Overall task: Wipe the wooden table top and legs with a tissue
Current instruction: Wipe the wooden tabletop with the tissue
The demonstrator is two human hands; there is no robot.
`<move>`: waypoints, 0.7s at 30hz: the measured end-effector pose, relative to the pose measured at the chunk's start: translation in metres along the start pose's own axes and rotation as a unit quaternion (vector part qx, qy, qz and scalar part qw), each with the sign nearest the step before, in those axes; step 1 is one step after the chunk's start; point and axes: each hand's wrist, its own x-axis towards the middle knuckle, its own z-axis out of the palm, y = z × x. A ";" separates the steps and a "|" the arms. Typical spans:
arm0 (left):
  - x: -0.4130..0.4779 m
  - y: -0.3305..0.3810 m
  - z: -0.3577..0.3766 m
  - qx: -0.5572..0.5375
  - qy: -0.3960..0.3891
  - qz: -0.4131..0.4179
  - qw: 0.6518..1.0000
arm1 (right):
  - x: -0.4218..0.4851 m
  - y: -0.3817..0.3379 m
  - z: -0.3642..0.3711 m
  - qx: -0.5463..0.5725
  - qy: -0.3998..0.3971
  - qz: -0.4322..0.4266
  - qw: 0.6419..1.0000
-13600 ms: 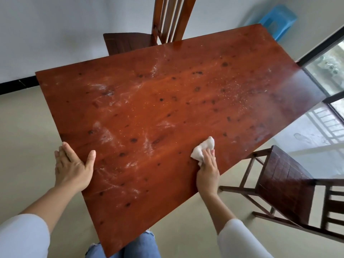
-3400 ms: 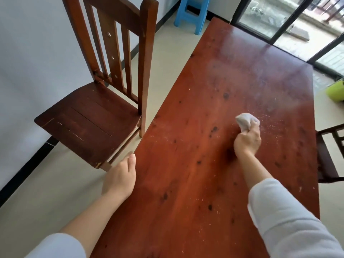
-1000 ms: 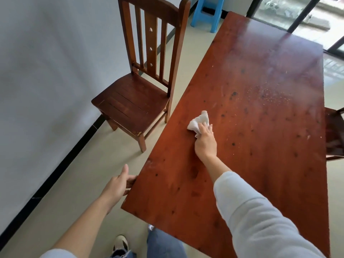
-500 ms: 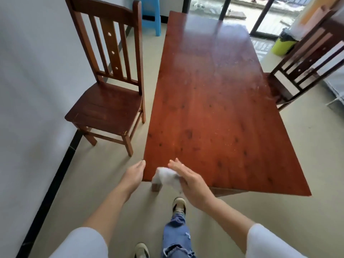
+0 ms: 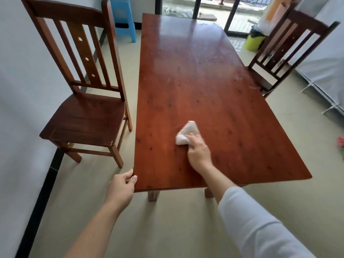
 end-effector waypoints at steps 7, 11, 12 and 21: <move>-0.008 0.005 -0.003 -0.035 -0.020 0.017 0.999 | -0.104 -0.036 0.032 0.065 -0.203 -0.236 0.948; -0.010 0.003 -0.003 -0.057 -0.015 0.008 0.998 | -0.125 -0.026 -0.002 0.133 -0.268 -0.198 0.933; -0.010 0.002 -0.001 -0.057 -0.008 0.008 0.998 | -0.118 -0.023 -0.014 0.156 -0.233 -0.173 0.944; -0.008 -0.005 0.012 -0.072 0.045 0.030 0.996 | -0.073 0.018 0.009 -0.014 -0.032 -0.127 0.991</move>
